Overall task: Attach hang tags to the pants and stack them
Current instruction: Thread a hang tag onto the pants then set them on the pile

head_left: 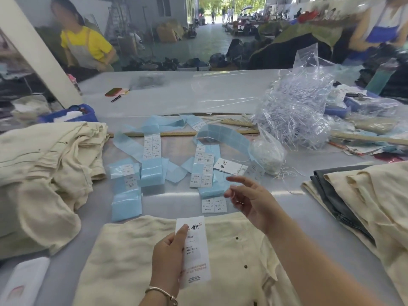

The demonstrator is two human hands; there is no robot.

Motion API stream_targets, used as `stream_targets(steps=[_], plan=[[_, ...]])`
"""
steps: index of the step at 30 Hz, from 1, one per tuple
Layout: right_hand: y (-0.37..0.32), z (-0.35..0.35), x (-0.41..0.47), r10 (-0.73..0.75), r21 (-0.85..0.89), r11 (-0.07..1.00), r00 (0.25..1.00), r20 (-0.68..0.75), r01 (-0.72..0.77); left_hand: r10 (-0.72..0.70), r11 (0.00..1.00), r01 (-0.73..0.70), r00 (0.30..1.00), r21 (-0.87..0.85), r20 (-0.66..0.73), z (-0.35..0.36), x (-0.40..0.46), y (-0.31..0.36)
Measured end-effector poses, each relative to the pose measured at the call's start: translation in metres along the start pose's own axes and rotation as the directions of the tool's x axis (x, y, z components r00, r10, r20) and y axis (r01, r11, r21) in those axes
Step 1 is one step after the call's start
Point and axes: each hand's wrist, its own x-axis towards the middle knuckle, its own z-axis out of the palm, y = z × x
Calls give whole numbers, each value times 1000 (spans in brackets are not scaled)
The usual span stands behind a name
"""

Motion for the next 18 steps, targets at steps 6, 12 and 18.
stream_targets(steps=[6,12,18], plan=[[55,26,-7,280,248,935,957,-72,-255,-15,997,6,992,-73,-125,-25,3,-2],[107,-11,-27,144,-344,887,891,-430,-310,-35,997,29,996,-75,-82,-35,3,-14],[112,-26,-38,-186,-950,200,943,-276,-239,-102,994,102,995,-29,-13,-20,1,-35]])
